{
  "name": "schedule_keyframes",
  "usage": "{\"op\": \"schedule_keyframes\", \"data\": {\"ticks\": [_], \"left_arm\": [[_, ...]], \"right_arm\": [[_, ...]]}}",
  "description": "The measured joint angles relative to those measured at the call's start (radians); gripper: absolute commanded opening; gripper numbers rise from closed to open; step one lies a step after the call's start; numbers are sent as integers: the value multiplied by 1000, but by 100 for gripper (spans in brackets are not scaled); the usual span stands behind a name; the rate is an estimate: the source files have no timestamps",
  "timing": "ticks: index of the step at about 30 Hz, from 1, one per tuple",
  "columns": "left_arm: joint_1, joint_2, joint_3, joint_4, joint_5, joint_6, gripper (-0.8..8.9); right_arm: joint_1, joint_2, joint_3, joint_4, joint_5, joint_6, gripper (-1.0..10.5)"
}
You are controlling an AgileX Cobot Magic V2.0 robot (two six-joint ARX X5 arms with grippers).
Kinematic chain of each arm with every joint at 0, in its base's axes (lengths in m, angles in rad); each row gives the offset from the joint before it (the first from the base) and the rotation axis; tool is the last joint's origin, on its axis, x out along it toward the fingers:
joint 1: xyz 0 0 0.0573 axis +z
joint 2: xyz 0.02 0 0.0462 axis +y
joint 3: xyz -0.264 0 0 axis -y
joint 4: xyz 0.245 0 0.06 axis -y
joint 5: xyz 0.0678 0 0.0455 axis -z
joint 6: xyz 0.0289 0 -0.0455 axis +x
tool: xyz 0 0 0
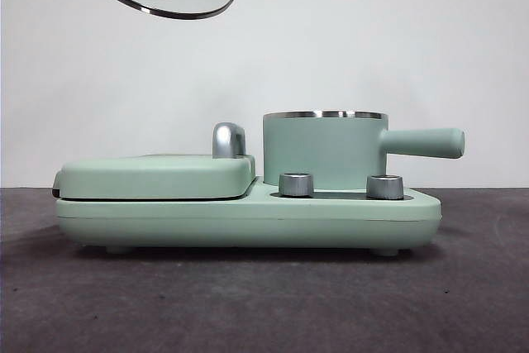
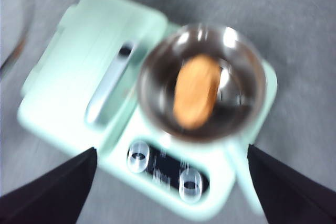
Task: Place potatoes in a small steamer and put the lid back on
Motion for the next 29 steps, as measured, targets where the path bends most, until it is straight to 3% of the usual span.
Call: {"op": "schedule_keyframes", "data": {"ticks": [9,16,21,29], "left_arm": [[-62,26,0,26,0,-2,16],[-132,122,0,133,0,-8,16],[-184,186,0,237,1,-8,16],[-233,311,0,457,0,-8,16]], "right_arm": [[51,-463,-484,0,-1,-23,456],[64,-747,-816,65,-5,-14,456],[64,-958,-1023,306,-6,23,456],[64,-1163,-1211,366,-6,134,456]]}}
